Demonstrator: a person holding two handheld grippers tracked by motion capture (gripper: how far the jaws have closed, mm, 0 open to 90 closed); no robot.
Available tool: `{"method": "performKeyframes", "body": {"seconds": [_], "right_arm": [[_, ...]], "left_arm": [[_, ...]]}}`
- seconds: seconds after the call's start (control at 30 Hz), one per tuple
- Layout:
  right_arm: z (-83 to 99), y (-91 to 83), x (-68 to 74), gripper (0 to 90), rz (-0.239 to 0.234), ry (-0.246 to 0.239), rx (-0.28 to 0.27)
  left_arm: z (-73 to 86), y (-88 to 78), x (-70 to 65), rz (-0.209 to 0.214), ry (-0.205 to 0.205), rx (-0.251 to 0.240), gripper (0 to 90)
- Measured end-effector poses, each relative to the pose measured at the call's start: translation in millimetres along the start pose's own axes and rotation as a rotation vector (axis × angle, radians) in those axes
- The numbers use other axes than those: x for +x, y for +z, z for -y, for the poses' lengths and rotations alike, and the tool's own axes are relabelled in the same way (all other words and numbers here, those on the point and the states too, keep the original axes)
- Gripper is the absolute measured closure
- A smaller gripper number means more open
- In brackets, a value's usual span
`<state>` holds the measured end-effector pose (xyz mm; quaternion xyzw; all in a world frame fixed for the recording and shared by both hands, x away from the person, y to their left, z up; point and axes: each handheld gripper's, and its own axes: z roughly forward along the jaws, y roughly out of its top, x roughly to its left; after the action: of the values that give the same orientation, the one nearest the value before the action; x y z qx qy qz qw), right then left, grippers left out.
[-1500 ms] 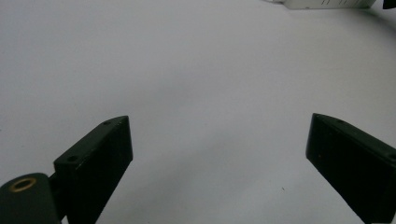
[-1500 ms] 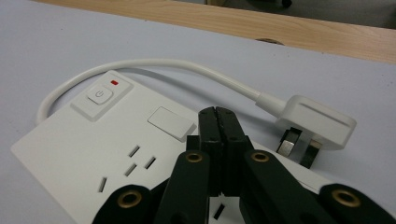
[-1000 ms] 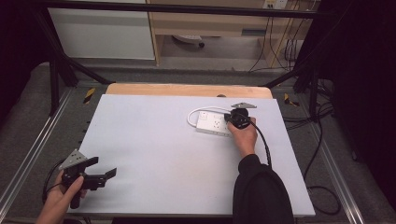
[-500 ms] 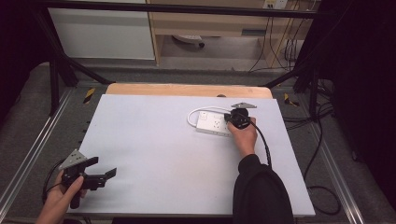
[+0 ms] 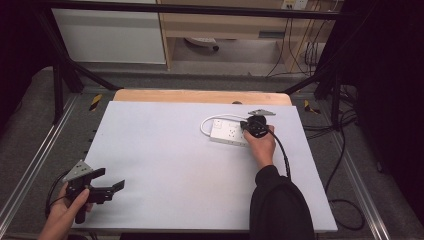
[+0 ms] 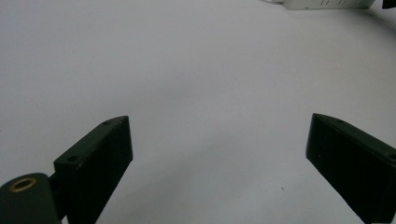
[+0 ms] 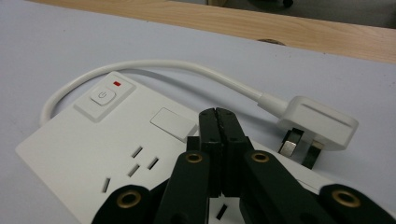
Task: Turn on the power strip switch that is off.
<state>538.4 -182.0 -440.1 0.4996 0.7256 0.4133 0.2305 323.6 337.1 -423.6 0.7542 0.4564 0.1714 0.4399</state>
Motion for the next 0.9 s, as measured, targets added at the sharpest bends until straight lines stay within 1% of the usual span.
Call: {"method": "performKeyframes", "body": {"seconds": [0.13,0.17,0.37,0.4,0.6,0.67,0.7,0.77,0.8,0.83,0.87,0.9], "right_arm": [[-2.3,-2.7,-1.0,90.0,0.003,0.004,-0.016],[-3.7,-4.3,-1.9,90.0,0.003,0.014,-0.025],[-5.2,-7.2,-2.5,86.6,0.003,0.017,-0.029],[-5.5,-7.9,-2.3,84.2,-0.004,0.029,-0.030],[-5.6,-8.7,-2.3,79.1,0.001,0.033,-0.033],[-6.2,-10.0,-2.2,76.6,-0.002,0.039,-0.036],[-7.3,-11.7,-2.3,73.5,-0.001,0.042,-0.039],[-8.0,-12.4,-2.5,72.4,0.000,0.042,-0.042],[-8.5,-13.3,-2.5,70.7,0.000,0.046,-0.044],[-9.8,-14.6,-2.7,65.7,-0.002,0.050,-0.047],[-9.8,-14.6,-2.7,65.7,-0.002,0.050,-0.047],[-10.4,-15.3,-2.7,62.8,-0.001,0.052,-0.045]], "left_arm": [[0.1,0.2,-0.3,0.002,0.003,0.002,7.3],[0.1,0.2,-0.4,0.002,0.004,0.002,7.3],[0.4,1.3,-1.2,0.005,0.009,0.011,7.4],[0.4,1.5,-1.4,0.006,0.010,0.011,7.4],[0.5,1.7,-1.5,0.006,0.011,0.013,7.5],[0.5,1.8,-1.6,0.005,0.012,0.014,7.5],[0.5,1.9,-1.7,0.005,0.012,0.015,7.5],[0.5,1.9,-1.7,0.006,0.012,0.015,7.5],[0.5,1.9,-1.7,0.006,0.012,0.014,7.5],[0.5,1.8,-1.7,0.005,0.012,0.015,7.5],[0.5,1.8,-1.7,0.006,0.012,0.014,7.5],[0.5,1.8,-1.7,0.006,0.012,0.014,7.5]]}}
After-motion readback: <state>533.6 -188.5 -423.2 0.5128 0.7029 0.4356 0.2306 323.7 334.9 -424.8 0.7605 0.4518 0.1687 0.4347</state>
